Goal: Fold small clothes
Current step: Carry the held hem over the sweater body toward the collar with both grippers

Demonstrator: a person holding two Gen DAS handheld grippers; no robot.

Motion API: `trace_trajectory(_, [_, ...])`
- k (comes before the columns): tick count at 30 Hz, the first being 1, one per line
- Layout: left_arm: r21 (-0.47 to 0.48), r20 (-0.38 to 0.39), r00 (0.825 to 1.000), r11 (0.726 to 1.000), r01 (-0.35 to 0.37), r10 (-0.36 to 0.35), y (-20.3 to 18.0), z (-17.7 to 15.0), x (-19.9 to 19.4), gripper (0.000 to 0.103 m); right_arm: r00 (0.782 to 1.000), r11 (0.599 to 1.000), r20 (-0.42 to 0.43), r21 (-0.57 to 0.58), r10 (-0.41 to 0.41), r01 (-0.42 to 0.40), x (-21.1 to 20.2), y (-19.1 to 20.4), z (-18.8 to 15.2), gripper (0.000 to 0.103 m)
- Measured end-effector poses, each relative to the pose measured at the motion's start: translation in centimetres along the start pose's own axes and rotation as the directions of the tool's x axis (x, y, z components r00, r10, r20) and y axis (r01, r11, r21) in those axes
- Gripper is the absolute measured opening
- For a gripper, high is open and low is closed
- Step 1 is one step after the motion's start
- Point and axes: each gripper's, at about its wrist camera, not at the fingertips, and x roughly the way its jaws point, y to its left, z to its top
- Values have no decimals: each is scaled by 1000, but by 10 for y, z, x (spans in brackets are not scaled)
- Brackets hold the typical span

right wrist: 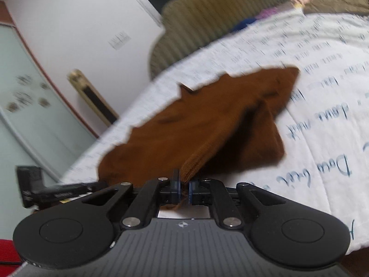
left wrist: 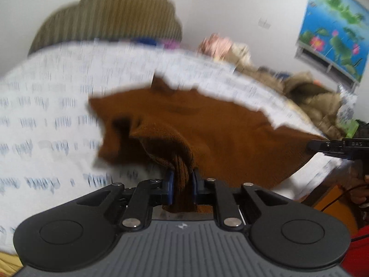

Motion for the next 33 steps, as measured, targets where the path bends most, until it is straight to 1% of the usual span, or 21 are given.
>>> trace_trajectory(2, [16,71,997,1000,18,-19,-6,9,-22,15,998,998,38,-2,56,-56,-15,6,8,12])
trace_trajectory(4, [22,137,989,998,54,-57,-9,15,-43,15,992,995,78,-8,104,-104,-29,13,16,12])
trace_trajectory(6, [20,181,979,996,87,-89,-12,20,-59,15,983,989,109,-19,145,-143,-41,18,21,12])
trace_trajectory(9, [15,205,970,991,132,-133,-14,22,-66,15,973,982,138,-33,188,-185,-54,23,26,12])
trace_trajectory(11, [-4,190,974,992,127,-124,-15,23,-60,15,970,981,148,-24,193,-191,-57,23,29,12])
trace_trajectory(13, [-20,180,979,994,105,-99,-16,26,-53,15,973,984,152,-11,175,-176,-56,19,31,12])
trace_trajectory(15, [-29,189,979,996,87,-80,-14,32,-46,14,976,988,155,-8,155,-155,-51,17,34,12])
trace_trajectory(18, [-61,196,980,997,48,-35,-11,49,-26,14,976,991,167,-25,137,-135,-41,15,44,12])
trace_trajectory(24, [-109,151,987,993,-39,56,-3,84,19,14,979,998,197,-32,52,-47,-3,2,73,12])
trace_trajectory(26, [-102,129,987,991,-83,96,-4,94,32,14,979,1000,201,-23,24,-20,8,-3,80,12])
trace_trajectory(30, [-81,81,985,986,-143,150,-5,110,56,14,978,999,207,-10,-30,33,27,-12,92,12])
trace_trajectory(33, [-65,52,980,980,-187,190,-4,121,76,14,974,997,216,-22,-71,78,39,-16,101,12])
